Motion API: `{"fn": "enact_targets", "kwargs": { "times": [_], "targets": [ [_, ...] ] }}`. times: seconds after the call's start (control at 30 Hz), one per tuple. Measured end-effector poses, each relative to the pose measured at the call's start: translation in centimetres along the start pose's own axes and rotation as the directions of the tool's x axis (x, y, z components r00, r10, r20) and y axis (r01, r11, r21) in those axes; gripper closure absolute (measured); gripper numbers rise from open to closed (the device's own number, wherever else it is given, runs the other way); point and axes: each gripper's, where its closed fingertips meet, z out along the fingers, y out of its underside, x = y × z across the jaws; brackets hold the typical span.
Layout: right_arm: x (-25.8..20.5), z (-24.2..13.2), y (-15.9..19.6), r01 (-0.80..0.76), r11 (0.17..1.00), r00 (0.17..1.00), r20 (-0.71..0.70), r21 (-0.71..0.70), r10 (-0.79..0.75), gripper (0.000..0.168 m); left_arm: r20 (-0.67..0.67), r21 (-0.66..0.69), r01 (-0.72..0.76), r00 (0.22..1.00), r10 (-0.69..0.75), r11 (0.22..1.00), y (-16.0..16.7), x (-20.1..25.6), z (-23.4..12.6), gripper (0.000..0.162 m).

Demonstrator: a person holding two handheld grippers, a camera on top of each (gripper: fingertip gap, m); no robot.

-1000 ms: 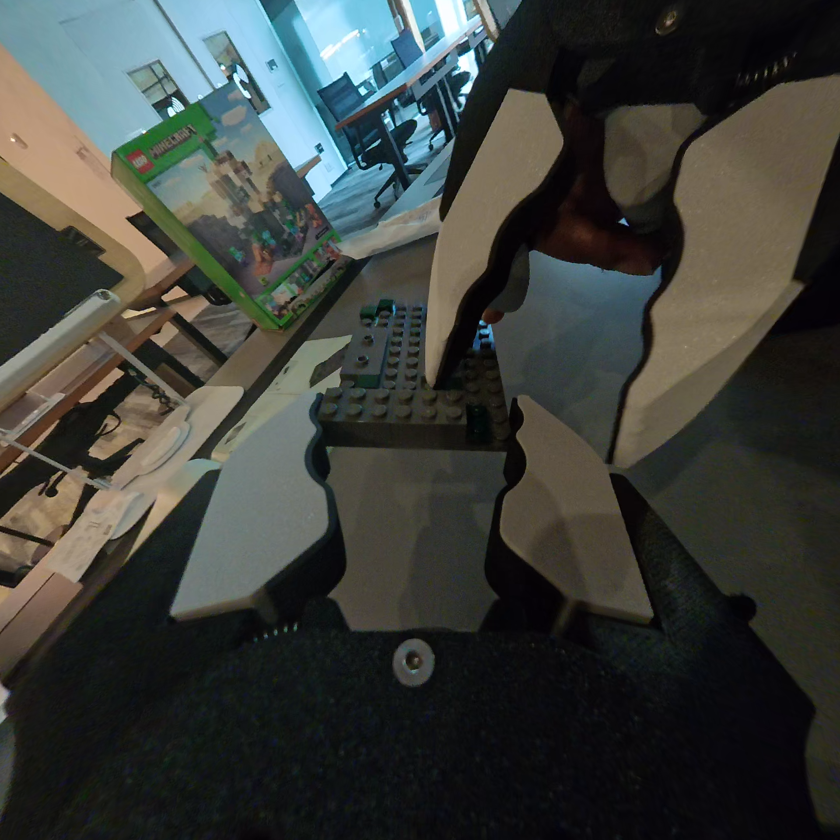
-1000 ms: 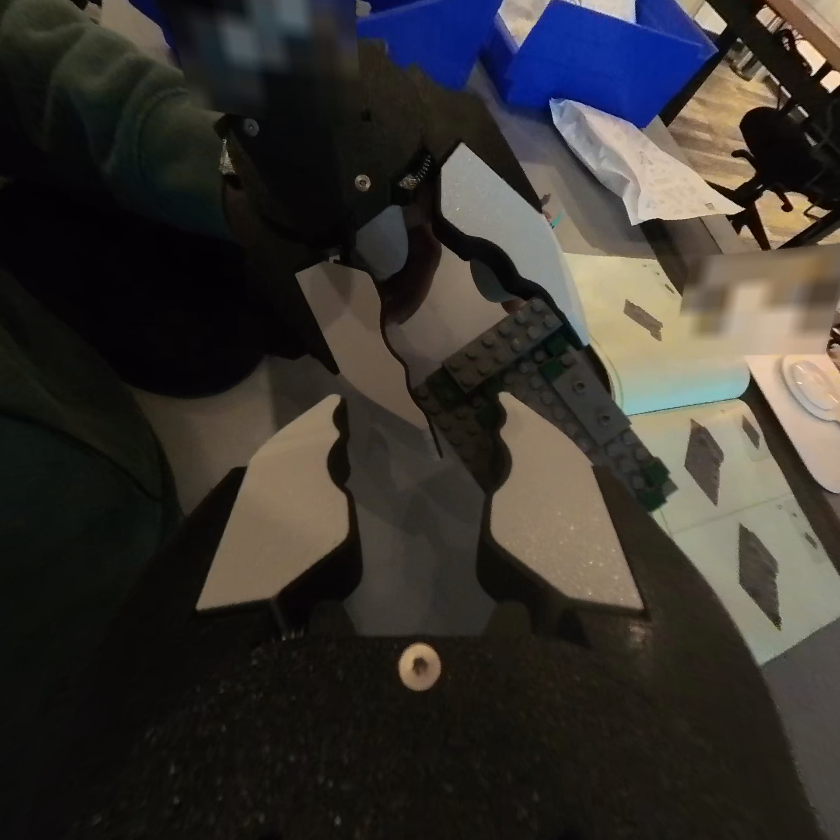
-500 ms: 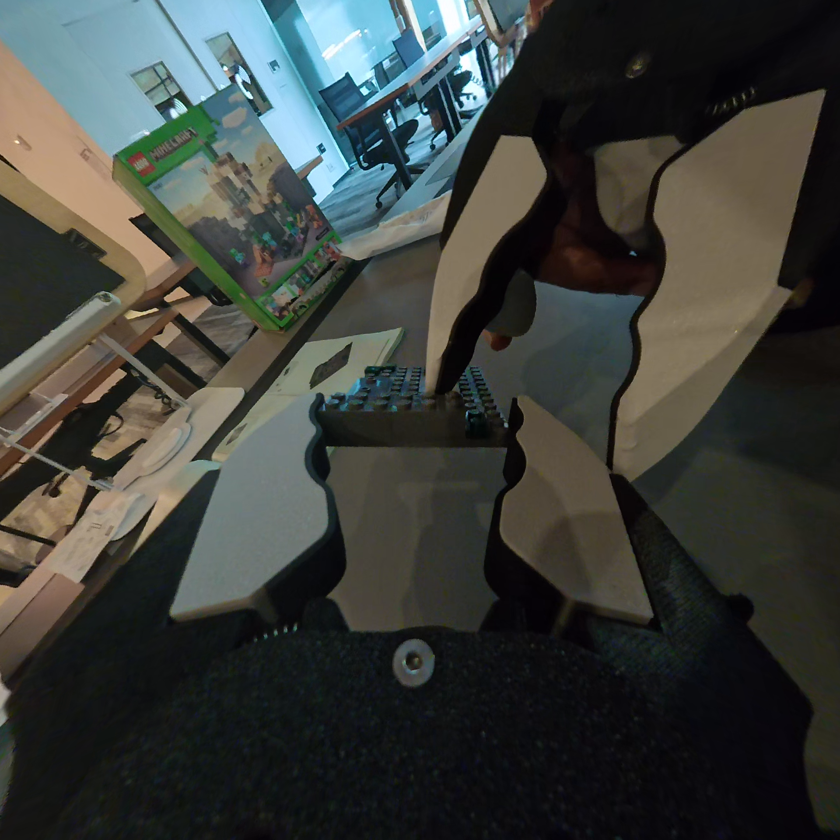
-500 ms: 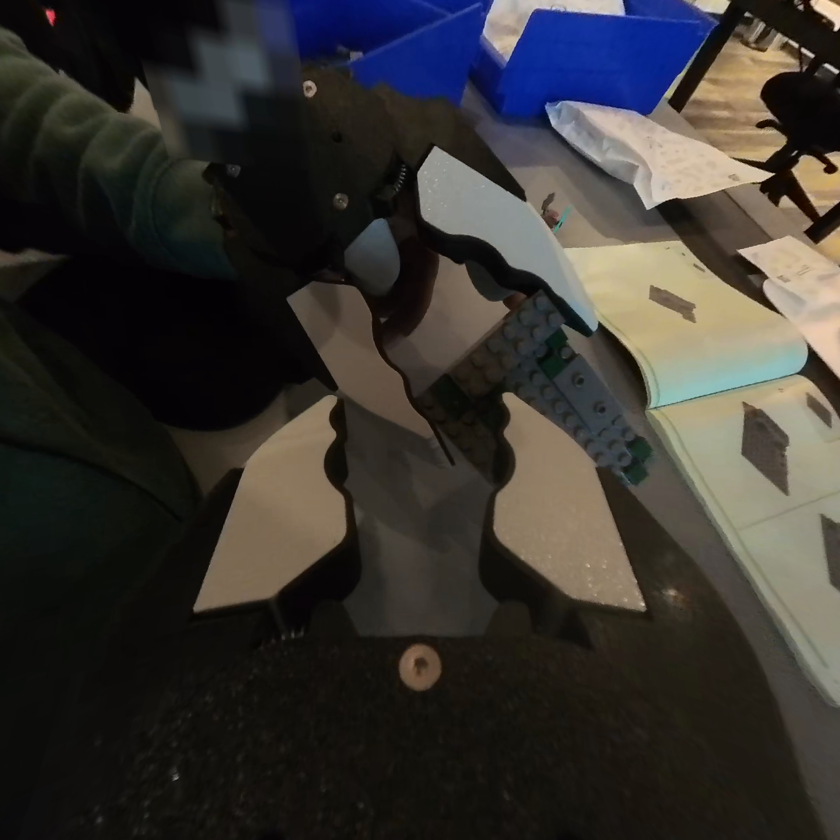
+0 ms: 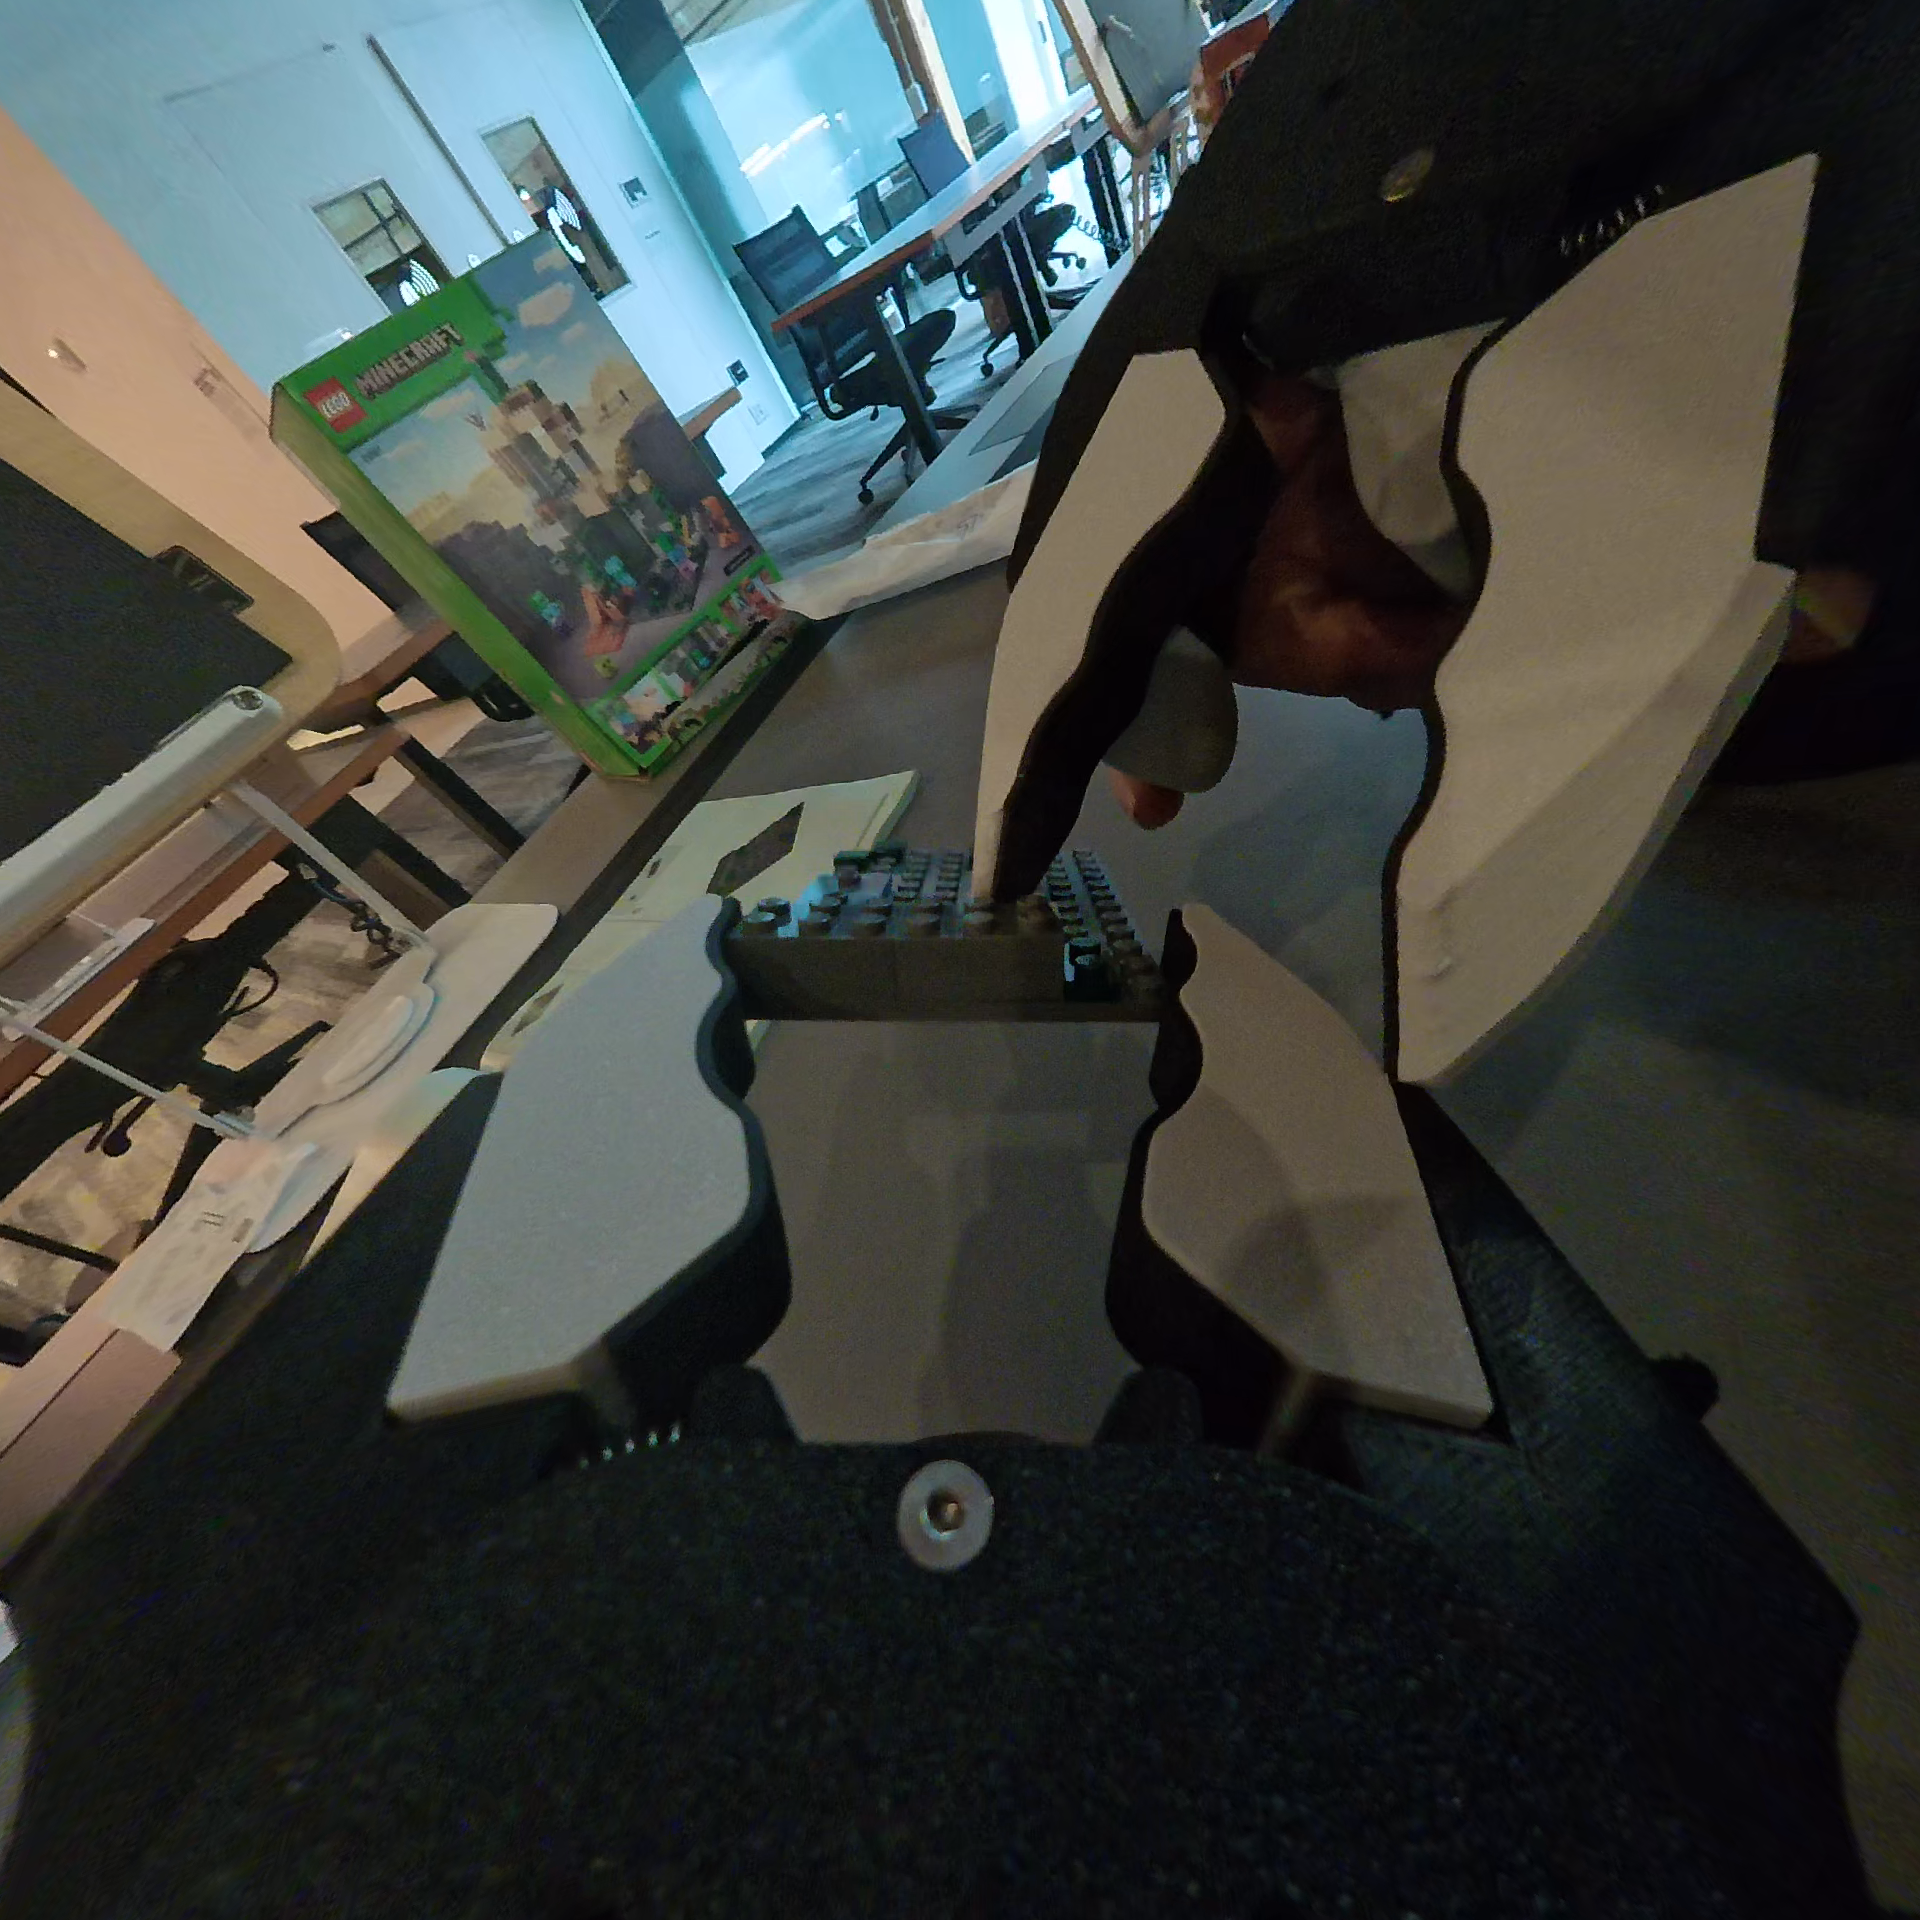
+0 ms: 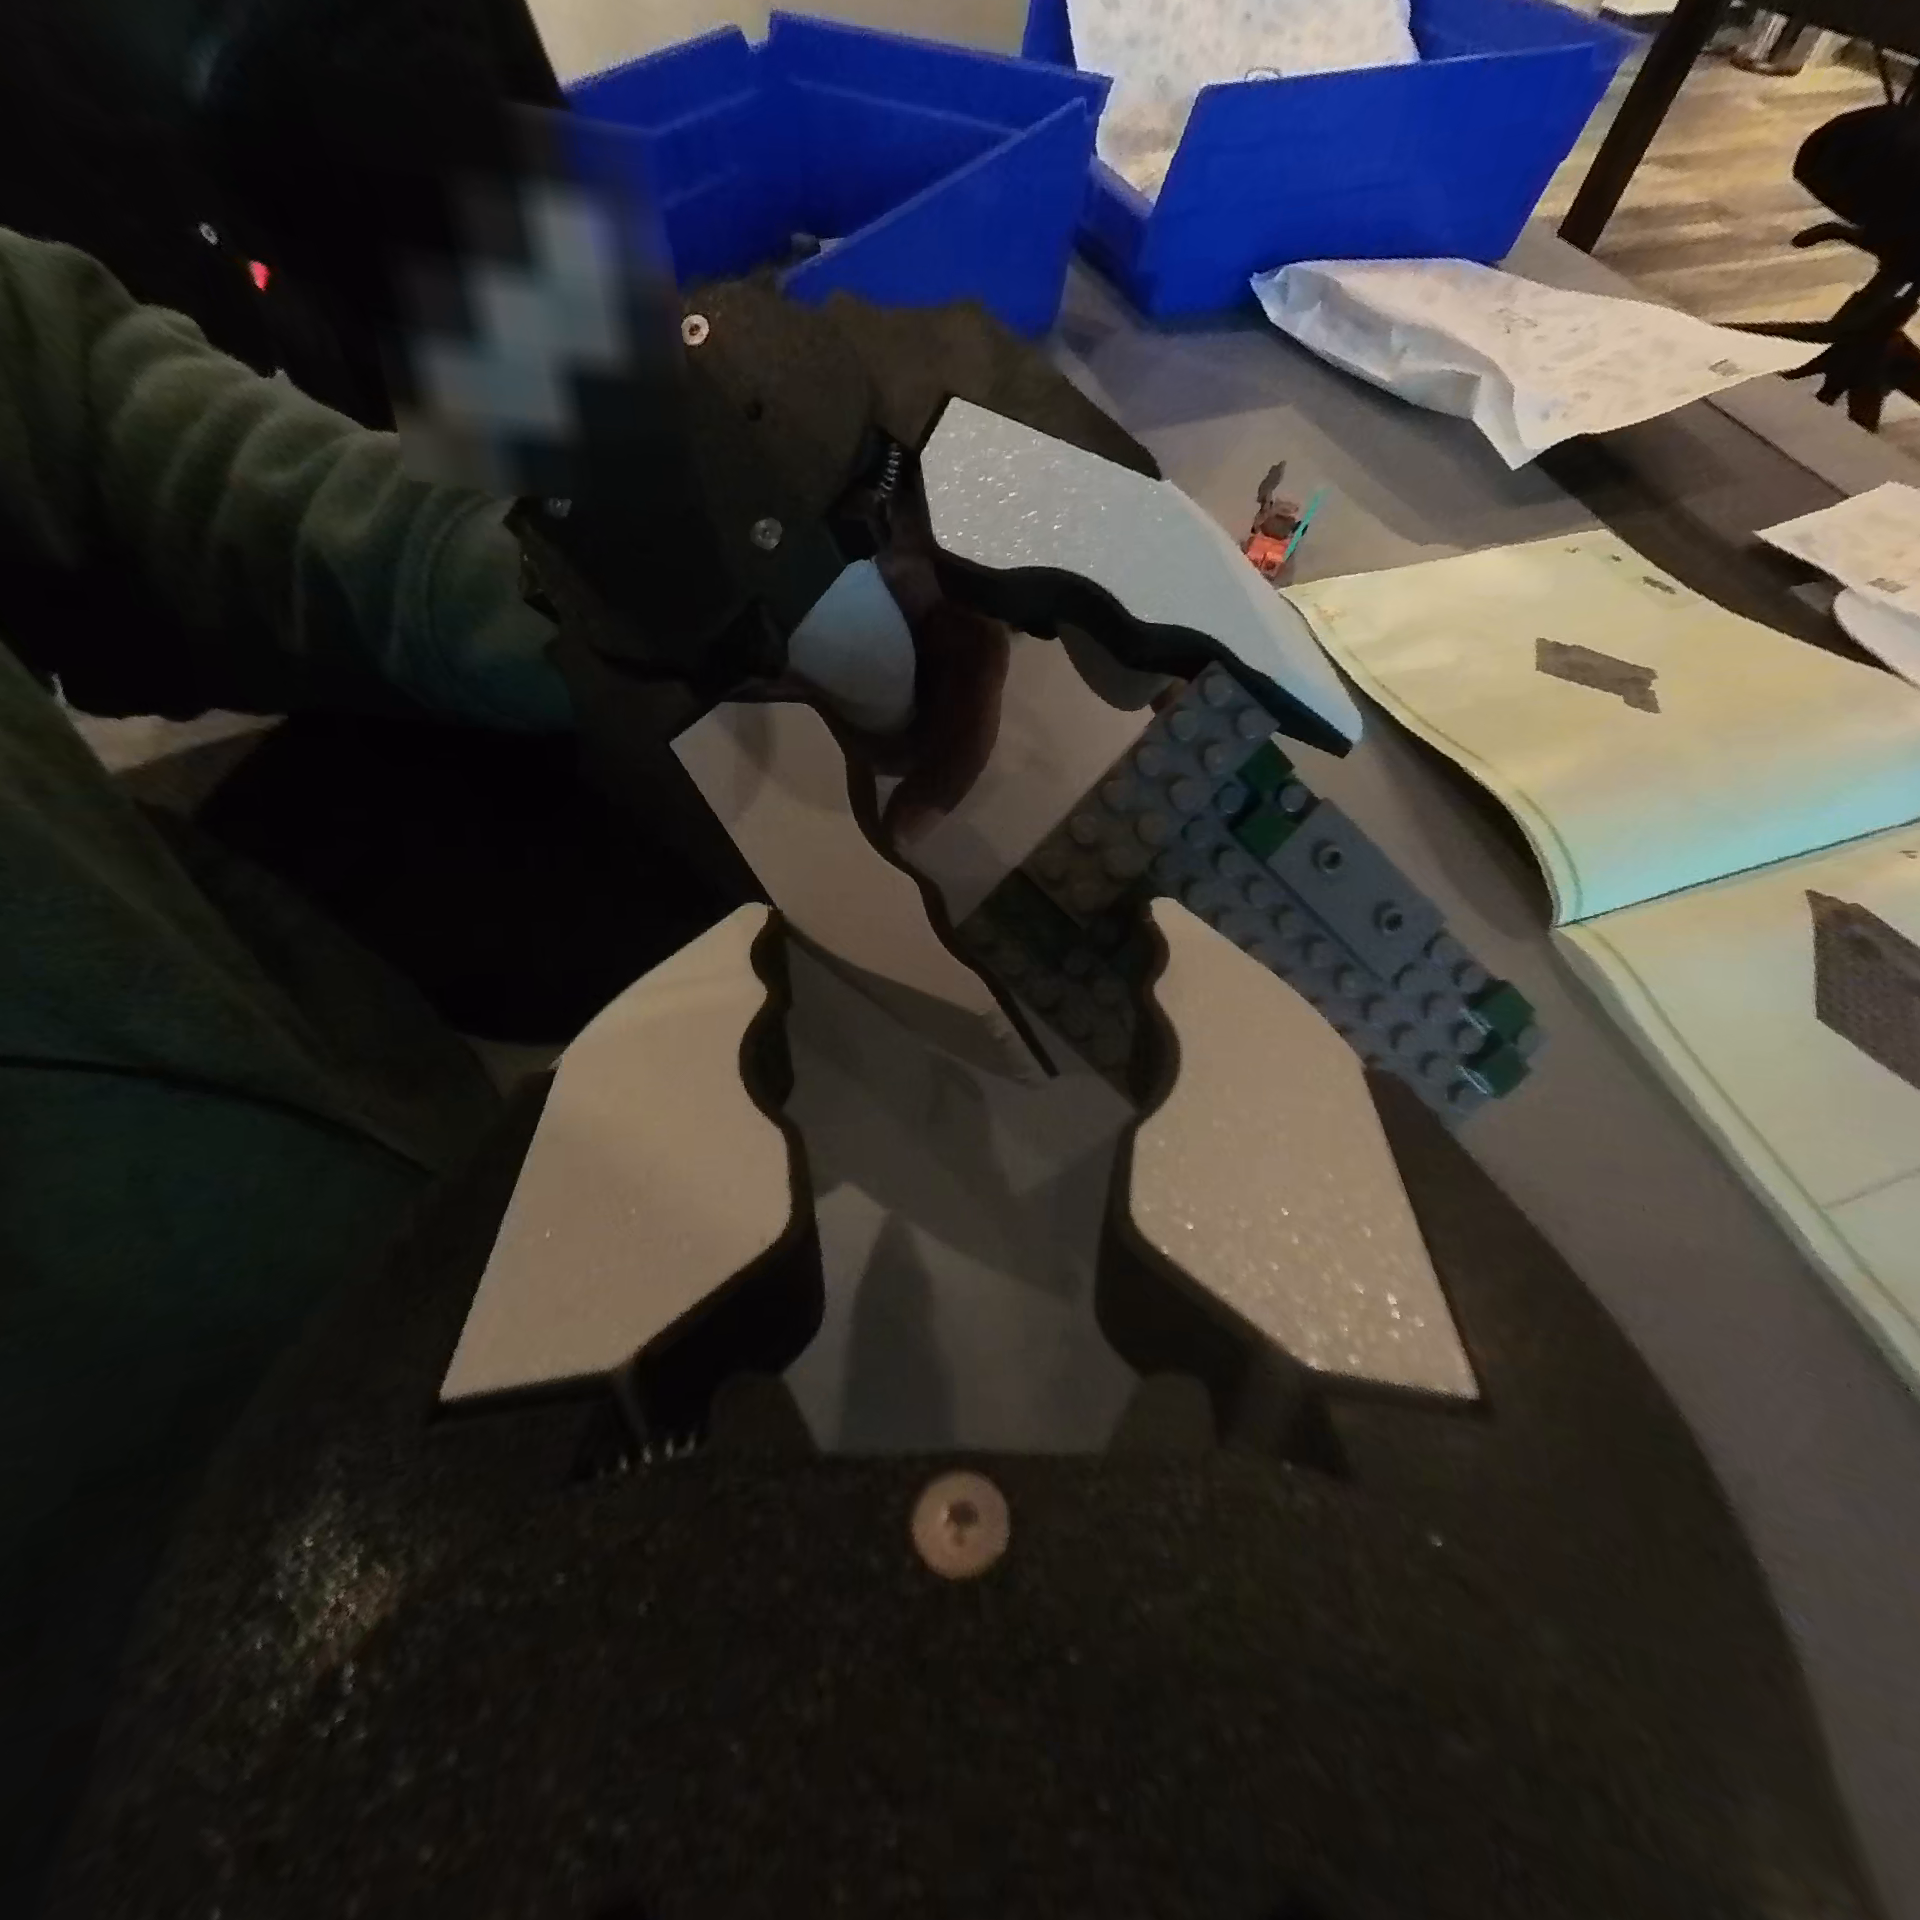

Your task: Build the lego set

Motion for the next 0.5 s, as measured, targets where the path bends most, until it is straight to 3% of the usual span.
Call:
{"fn": "enact_targets", "kwargs": {
  "times": [0.27,0.37,0.5],
  "targets": [
    [0.0,-0.1,0.2,-0.033,0.999,0.999,0.021,0.013,0.033,0.106,-0.01,0.003,0.001,1.0,-0.001,1.0,0.0,0.3,0.0,0.087],
    [0.4,-1.6,-1.2,-0.028,0.997,0.997,0.067,0.066,0.023,0.109,-0.043,0.07,0.037,0.998,-0.034,0.997,-0.7,0.3,-0.3,0.087],
    [2.5,-5.5,-2.8,0.151,0.98,0.988,0.019,0.128,-0.155,0.098,-0.156,0.209,0.204,0.972,-0.174,0.956,-2.0,-0.1,-1.7,0.086]
  ]
}}
